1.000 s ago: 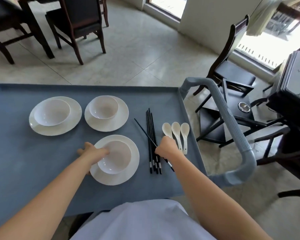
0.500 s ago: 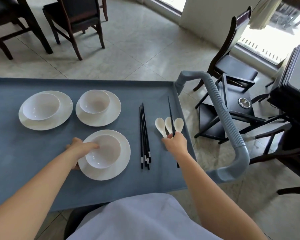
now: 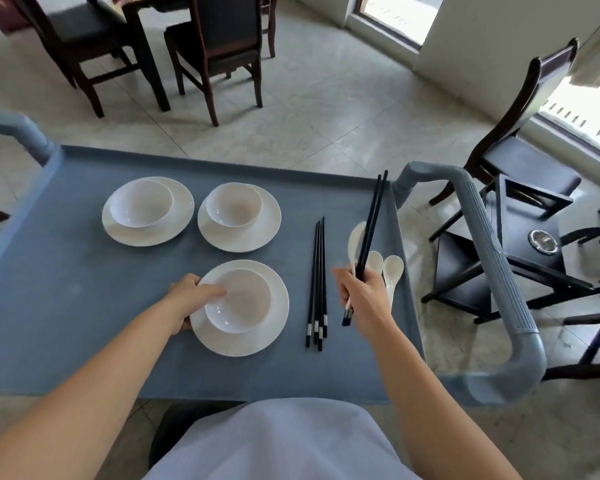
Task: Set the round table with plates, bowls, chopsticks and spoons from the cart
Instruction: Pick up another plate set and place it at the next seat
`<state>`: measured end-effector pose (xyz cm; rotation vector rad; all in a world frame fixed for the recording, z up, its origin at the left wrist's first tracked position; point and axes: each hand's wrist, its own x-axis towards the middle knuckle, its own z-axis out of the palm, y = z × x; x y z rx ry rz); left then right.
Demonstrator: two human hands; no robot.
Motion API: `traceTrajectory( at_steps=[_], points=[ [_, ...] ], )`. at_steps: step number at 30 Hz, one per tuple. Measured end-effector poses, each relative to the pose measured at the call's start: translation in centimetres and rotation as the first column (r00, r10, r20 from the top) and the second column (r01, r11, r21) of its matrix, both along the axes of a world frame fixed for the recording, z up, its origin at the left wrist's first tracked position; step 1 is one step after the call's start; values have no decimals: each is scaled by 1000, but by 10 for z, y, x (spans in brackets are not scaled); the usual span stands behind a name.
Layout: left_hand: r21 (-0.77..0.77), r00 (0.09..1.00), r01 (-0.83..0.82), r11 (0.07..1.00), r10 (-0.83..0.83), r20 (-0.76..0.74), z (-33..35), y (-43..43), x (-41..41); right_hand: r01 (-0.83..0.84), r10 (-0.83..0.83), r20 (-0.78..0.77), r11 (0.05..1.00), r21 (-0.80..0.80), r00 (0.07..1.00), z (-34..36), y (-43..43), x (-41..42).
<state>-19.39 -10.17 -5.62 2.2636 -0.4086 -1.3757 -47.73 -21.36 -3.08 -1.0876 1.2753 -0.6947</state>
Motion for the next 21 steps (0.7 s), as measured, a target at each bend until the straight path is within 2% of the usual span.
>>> traceTrajectory(
  at_steps=[2, 4, 6, 8, 11, 14, 18, 21],
  points=[
    [-5, 1000, -4, 1000, 4, -2, 2, 0, -1, -58, 46, 141, 995, 82, 989, 7, 2, 15],
    [-16, 1000, -12, 1000, 12, -2, 4, 1, -2, -141, 110, 165, 972, 190, 980, 9, 4, 34],
    [-39, 1000, -21, 999, 22, 6, 4, 4, -4, -212, 199, 75, 942, 262, 977, 5, 8, 50],
    [-78, 999, -34, 996, 36, 23, 3, 7, -6, -206, 230, -53, 936, 286, 972, -5, 12, 63],
    [-136, 996, -60, 989, 69, 64, -1, 12, -10, -144, 204, -236, 958, 250, 950, -15, 15, 71],
    [-159, 989, -78, 984, 96, 109, -4, 17, -16, -147, 212, -349, 968, 202, 913, -16, 19, 75],
    [-120, 980, -133, 984, 149, 134, -5, 18, -24, -302, 349, -535, 937, 176, 769, -15, 30, 84],
    [-119, 981, -178, 977, 185, 51, -3, 21, -27, -370, 415, -586, 907, 203, 696, -20, 29, 90]
  ],
)
